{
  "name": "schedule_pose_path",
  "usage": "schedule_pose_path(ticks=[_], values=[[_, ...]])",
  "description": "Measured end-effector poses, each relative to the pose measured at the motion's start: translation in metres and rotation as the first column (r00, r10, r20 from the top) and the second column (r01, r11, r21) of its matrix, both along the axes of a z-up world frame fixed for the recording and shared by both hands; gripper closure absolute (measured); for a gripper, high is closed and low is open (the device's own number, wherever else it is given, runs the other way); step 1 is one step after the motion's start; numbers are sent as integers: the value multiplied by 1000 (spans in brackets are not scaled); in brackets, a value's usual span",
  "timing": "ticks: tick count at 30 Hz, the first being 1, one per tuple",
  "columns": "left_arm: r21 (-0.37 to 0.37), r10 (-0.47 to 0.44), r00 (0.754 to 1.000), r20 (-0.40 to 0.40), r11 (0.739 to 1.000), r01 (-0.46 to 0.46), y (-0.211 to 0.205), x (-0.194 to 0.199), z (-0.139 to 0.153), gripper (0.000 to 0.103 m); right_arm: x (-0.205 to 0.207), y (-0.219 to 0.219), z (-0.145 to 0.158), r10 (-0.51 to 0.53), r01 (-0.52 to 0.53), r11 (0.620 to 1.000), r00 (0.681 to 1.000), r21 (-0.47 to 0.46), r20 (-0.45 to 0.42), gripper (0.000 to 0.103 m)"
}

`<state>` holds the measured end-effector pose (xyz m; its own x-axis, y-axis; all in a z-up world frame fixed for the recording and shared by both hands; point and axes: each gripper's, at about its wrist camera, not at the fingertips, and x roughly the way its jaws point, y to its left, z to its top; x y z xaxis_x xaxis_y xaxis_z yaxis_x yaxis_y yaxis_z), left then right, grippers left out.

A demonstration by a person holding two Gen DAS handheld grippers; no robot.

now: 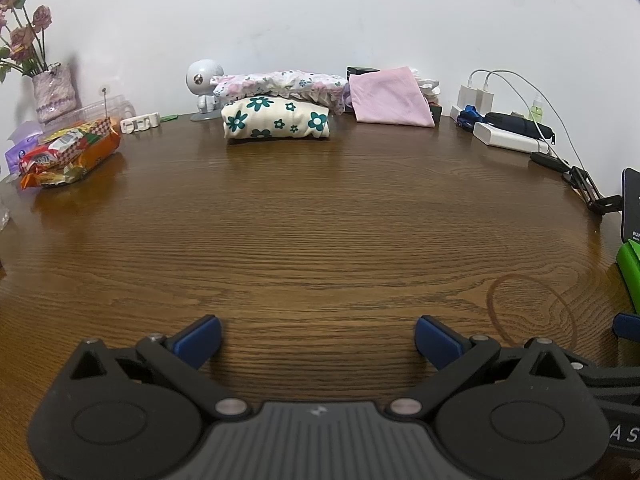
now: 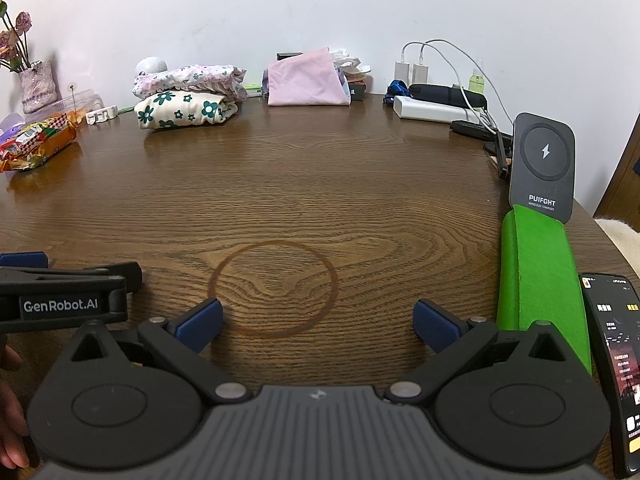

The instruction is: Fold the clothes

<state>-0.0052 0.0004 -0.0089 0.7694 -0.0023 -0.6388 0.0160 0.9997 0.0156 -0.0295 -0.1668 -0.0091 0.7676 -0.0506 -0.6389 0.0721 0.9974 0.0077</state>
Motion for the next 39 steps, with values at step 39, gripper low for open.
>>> schedule_pose_path(ticks=[39], values=[[-227,-75,990,121,969,101,-18,290,158,10,252,-150,173,46,-99,936,986,337,163,3]])
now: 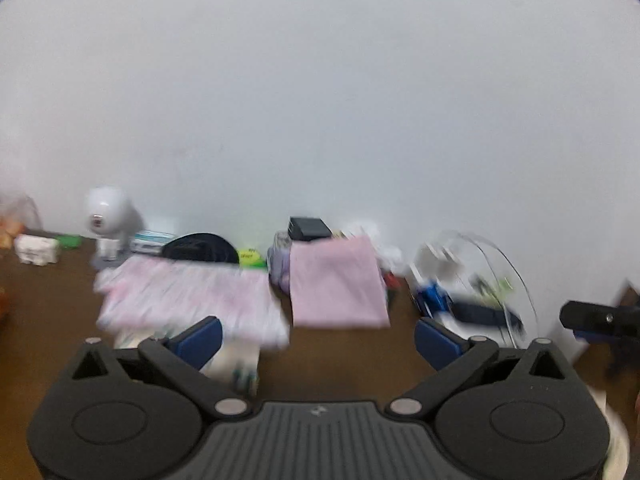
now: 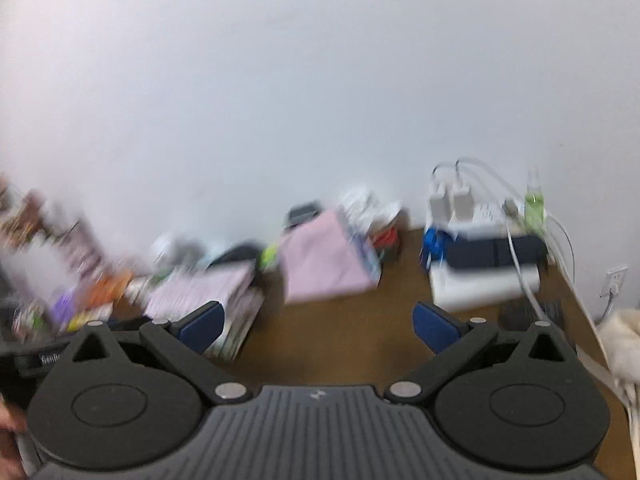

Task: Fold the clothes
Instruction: 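Grasp the pink-and-blue garment from the pile with both grippers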

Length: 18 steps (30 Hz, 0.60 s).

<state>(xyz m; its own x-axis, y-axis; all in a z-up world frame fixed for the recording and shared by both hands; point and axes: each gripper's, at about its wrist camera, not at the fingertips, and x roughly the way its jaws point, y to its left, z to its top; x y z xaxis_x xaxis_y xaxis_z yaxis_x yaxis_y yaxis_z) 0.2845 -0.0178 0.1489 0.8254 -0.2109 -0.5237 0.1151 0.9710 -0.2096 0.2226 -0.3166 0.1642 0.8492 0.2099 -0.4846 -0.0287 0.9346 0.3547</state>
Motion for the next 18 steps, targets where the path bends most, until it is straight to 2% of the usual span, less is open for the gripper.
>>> schedule_pose_path(ticks=[1,3,5,7,9,11,12,13,14,15,16,18], values=[[3,37,999,-29,999,-37,-5,32,1,12,34,-3,2,-10,10,1000,1000,3,-16,8],[16,61,993,-105,998,-60,-16,88,-9,27,100,-3,-3,-27,28,1000,997,7,-71,9],[31,83,980,-182,996,-78,-27,144,-20,31,163,-2,-22,-76,84,995,987,56,-144,16],[9,111,954,-278,994,-113,-34,190,-41,34,212,3,-46,-91,117,988,970,104,-225,22],[13,152,922,-356,987,-158,-38,216,-61,34,249,15,-65,-69,99,990,962,101,-263,23],[-34,99,927,-363,992,-119,-38,223,-72,35,274,24,-79,-69,90,994,961,65,-267,25],[-59,70,929,-364,993,-98,-39,226,-78,57,281,26,-85,-66,85,995,961,59,-269,29],[-84,40,931,-364,994,-76,-39,229,-83,75,285,27,-92,-59,78,995,960,58,-272,48],[-110,11,932,-363,992,-55,-39,232,-88,100,289,28,-98,-53,71,996,960,57,-275,64],[-164,-40,931,-363,986,-22,-37,230,-90,99,290,27,-102,-36,59,995,960,75,-278,87],[-188,-63,934,-351,982,-5,-36,225,-88,100,288,27,-105,-15,45,994,961,102,-277,94],[-175,-66,952,-300,985,13,-33,207,-73,101,278,27,-100,26,5,993,968,120,-251,98]])
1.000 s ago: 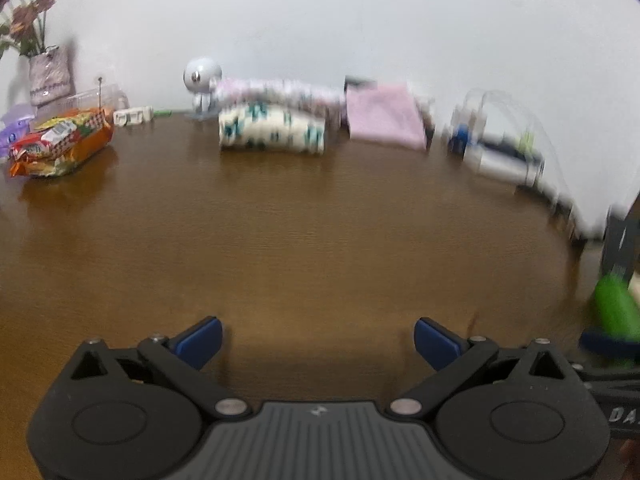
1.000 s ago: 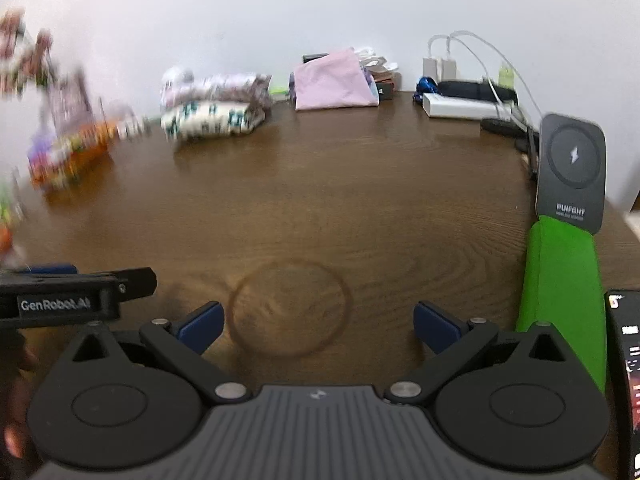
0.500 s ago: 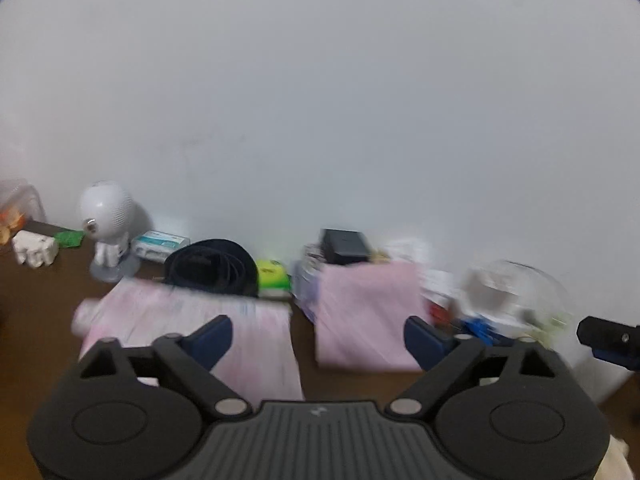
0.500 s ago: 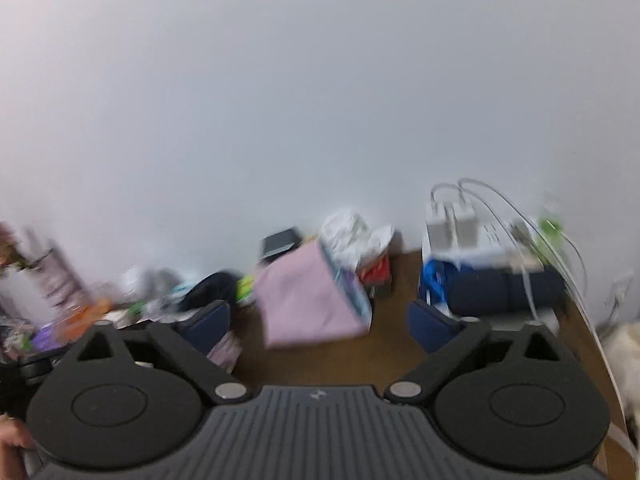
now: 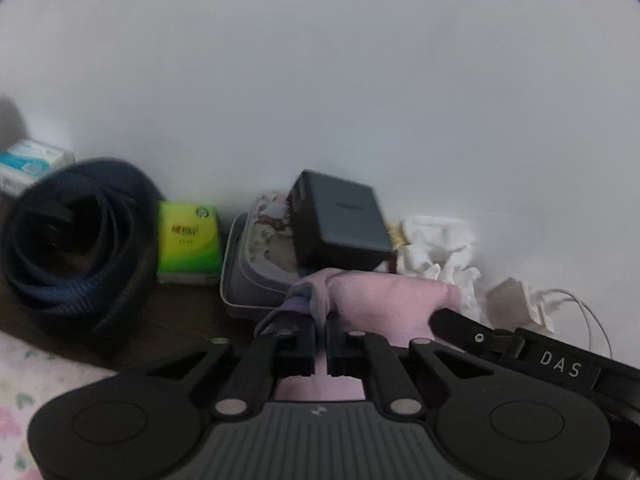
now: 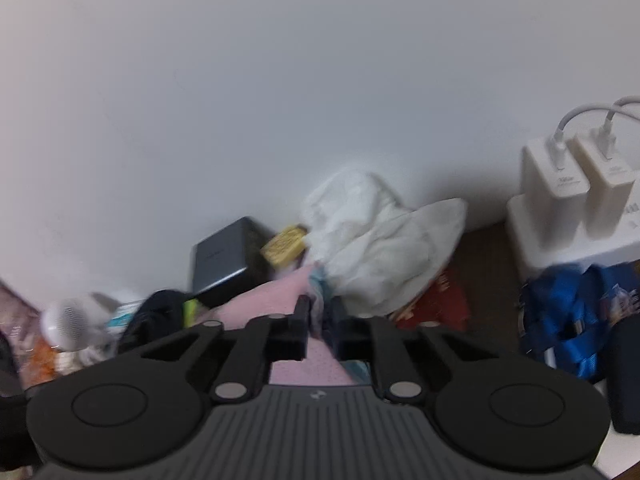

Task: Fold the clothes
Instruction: 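Grasp the pink-and-blue garment from the pile with both grippers, then lift the garment with both grippers and carry it over the table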

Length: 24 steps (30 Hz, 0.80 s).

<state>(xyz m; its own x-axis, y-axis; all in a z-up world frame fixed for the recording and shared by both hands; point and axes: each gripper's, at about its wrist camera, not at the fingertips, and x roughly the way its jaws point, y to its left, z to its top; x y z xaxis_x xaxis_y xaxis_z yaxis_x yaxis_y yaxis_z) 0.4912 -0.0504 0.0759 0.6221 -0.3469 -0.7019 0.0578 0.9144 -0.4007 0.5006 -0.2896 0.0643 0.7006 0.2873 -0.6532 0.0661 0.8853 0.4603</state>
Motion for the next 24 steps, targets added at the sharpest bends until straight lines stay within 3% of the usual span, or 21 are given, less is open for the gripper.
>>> schedule_pose_path(ticks=[1,3,5,6,9,11,12,13,14,15,16,18,19,20,22,24], values=[[8,-3,1000,28,1000,3,2,-9,8,101,-8,0,8,4,-5,1000,1000,5,23,98],[-57,-52,991,122,997,59,12,-51,38,101,-30,0,32,21,-25,999,996,47,83,99],[-116,-111,966,233,983,141,23,-105,71,101,-71,4,63,59,-72,995,985,76,161,99],[-112,-137,945,297,978,177,27,-137,86,101,-99,7,79,85,-101,993,975,65,206,99],[-46,-228,867,443,960,276,45,-255,108,100,-206,17,117,173,-182,983,932,-4,318,99],[29,-270,840,471,956,291,64,-331,94,99,-290,26,122,223,-221,974,918,-43,327,99],[61,-304,830,468,948,312,75,-365,80,94,-331,33,117,250,-244,968,915,-59,316,99],[47,-338,838,428,934,353,87,-397,58,85,-374,42,105,275,-266,961,913,-71,303,98],[26,-374,845,383,919,395,99,-429,36,60,-416,54,88,306,-298,952,912,-72,272,98],[3,-409,847,339,901,434,111,-462,13,49,-452,67,69,359,-354,933,907,-63,220,93],[-23,-445,846,294,882,472,123,-494,-9,45,-484,75,48,400,-402,915,901,-19,171,86],[-133,-370,894,255,902,411,150,-536,-34,44,-539,84,10,436,-445,890,894,98,105,72],[-188,-328,916,232,909,373,163,-556,-46,43,-560,83,0,412,-423,896,905,138,105,72],[-195,-301,924,235,917,348,169,-566,-45,40,-579,80,-4,387,-404,902,913,151,126,70],[-198,-249,937,246,933,300,179,-583,-42,35,-605,72,-1,331,-348,934,929,82,162,57],[-135,-242,930,275,949,286,171,-580,-38,35,-608,71,-4,267,-257,963,951,-80,158,56]])
